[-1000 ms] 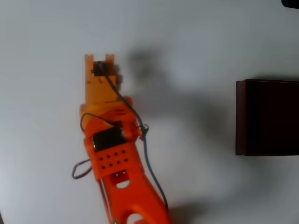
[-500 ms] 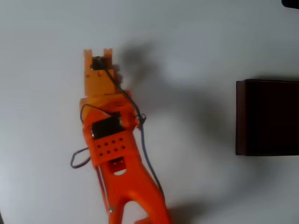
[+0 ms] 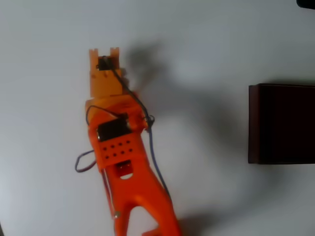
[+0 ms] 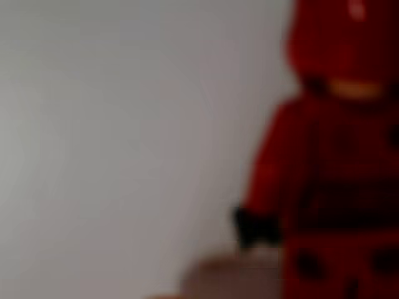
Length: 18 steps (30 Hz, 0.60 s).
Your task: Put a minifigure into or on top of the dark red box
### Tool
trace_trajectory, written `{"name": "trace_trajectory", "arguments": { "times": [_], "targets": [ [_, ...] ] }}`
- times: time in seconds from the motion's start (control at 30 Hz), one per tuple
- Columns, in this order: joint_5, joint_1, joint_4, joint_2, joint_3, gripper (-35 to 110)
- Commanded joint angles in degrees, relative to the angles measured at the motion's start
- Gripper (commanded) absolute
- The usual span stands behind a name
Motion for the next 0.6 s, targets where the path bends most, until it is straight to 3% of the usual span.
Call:
{"name": "trace_trajectory", "arguments": {
  "times": [0.0, 0.57],
  "targets": [
    [0.09, -0.35, -0.18, 0.62, -2.20, 21],
    [-0.62, 0.09, -1.93, -1.05, -2.29, 12]
  ]
}}
